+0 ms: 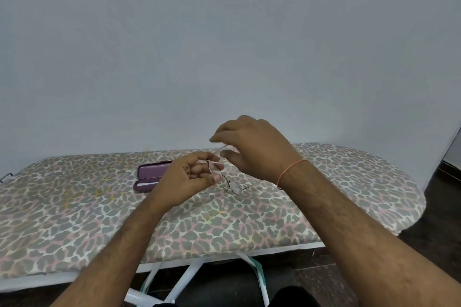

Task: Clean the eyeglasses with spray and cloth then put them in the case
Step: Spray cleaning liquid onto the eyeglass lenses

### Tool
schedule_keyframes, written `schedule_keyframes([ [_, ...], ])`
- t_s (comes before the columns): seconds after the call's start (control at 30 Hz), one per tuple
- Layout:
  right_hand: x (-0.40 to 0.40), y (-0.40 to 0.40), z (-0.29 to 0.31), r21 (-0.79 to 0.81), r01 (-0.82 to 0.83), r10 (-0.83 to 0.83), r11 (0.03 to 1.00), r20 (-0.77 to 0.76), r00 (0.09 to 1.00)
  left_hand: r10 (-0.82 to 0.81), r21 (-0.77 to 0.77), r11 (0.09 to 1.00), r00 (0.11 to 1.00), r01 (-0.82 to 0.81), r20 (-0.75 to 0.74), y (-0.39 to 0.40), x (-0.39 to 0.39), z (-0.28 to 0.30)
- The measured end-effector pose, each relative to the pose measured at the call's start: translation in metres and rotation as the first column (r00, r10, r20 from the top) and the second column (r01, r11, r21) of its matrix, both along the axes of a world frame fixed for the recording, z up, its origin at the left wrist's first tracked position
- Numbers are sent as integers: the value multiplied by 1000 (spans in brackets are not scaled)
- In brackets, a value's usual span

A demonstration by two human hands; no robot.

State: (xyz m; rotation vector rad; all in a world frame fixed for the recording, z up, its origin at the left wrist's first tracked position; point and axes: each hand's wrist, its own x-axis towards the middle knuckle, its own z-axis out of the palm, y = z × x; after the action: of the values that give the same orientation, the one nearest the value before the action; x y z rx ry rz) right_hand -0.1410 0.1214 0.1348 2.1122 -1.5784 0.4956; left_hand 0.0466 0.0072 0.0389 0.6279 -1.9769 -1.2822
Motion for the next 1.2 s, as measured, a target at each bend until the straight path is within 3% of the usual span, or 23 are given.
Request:
schedule_keyframes([
  [0.1, -18, 13, -12, -235, 21, 44, 972, 265, 963, 20, 100, 995, 996, -12, -82, -1, -3, -6],
  [0.2, -48, 23, -35, -394, 202, 80, 897, 593, 801, 37, 162, 987, 989, -13, -146, -2, -7, -10],
  [0.3, -78, 26, -67, -251, 379, 58, 890, 889, 454, 48, 198, 980, 982, -11, -184, -3, -10, -16],
  [0.37, -93, 27, -90, -64, 366, -53, 928, 953, 299, 68, 223, 975, 975, -19, -212, -2, -12, -21],
  [0.5, -97, 25, -118, 246, 174, -284, 953, 929, 239, 113, 252, 966, 966, -52, -232, -7, -14, -30],
  [0.7, -91, 13, -136, 217, 192, -247, 957, 957, 152, 147, 257, 962, 969, -94, -197, -10, -17, -35],
  [0.77, -90, 16, -135, 167, 144, -174, 975, 984, 33, 142, 240, 966, 976, -100, -163, -13, -17, -39],
  [0.87, -86, 23, -132, 25, -79, -49, 997, 943, -328, 138, 217, 970, 981, -107, -133, -14, -19, -40],
  [0.93, -80, 25, -130, -81, -220, -45, 972, 858, -512, 140, 208, 972, 981, -111, -131, -15, -19, -40],
  [1.07, -72, 25, -133, -193, -395, -132, 898, 739, -661, 151, 200, 972, 978, -121, -145, -16, -19, -41],
  [1.2, -67, 27, -135, -282, -503, -207, 817, 671, -712, 155, 188, 974, 976, -125, -153, -16, -19, -40],
])
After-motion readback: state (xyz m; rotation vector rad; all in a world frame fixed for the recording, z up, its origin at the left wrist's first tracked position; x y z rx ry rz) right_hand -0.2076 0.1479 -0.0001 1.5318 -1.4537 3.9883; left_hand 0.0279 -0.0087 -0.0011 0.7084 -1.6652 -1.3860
